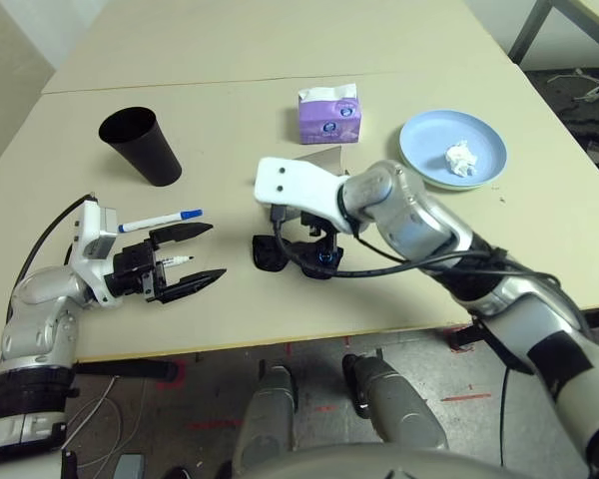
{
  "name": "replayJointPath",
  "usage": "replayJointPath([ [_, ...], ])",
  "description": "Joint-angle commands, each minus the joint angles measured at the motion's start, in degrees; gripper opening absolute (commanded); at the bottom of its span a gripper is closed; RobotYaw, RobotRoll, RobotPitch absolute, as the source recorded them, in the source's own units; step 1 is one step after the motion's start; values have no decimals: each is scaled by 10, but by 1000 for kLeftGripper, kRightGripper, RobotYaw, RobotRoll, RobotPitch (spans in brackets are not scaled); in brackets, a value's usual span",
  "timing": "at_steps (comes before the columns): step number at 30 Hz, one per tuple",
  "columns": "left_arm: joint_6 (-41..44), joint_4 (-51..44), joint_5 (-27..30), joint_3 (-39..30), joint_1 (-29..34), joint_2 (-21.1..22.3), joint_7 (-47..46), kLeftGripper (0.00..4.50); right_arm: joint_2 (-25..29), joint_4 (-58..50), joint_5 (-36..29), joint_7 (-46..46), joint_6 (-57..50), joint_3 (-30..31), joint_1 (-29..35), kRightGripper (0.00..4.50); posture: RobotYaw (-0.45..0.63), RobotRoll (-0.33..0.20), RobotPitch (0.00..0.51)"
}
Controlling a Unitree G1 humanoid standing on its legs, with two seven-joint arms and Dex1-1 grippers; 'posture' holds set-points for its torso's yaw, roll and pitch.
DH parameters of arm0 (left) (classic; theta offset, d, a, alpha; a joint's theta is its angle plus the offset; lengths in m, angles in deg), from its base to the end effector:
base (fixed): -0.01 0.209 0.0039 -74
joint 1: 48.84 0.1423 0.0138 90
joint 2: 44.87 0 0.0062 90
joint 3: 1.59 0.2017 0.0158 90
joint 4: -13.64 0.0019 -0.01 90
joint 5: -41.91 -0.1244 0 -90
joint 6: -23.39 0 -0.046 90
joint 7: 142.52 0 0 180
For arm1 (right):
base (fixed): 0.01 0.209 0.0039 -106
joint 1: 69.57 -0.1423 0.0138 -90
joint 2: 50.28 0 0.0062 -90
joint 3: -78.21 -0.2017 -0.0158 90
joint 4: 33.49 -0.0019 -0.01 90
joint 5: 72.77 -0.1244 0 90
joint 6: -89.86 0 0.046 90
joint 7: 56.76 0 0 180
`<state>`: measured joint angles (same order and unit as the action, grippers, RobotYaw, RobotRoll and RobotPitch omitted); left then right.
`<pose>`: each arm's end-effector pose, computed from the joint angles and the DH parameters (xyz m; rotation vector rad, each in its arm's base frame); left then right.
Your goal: Organize and tidy the items on the table.
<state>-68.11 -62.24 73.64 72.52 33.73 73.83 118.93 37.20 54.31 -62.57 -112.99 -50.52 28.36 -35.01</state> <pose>0.2006 0.3521 0.1193 0.2243 0.0134 -1.0738 0.2869 -0.0407 0.1898 -0.9264 0.3075 1.2648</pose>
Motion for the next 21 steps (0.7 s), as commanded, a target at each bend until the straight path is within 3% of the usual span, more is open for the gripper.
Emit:
replayJointPath([
  [1,-2,3,-4,-8,10,8,2,4500,-1,-1,5,9,-9,24,13,4435,-110,0,205],
  [16,-3,-5,-4,-11,19,6,0,4500,14,-2,6,5,4,41,13,4435,-101,0,198],
  [19,-3,-5,-3,-12,21,6,-1,4500,19,0,9,4,12,45,14,3808,-101,0,199],
  [21,-3,-7,-3,-12,23,5,-1,4500,21,-1,9,2,14,46,15,3080,-101,0,201],
])
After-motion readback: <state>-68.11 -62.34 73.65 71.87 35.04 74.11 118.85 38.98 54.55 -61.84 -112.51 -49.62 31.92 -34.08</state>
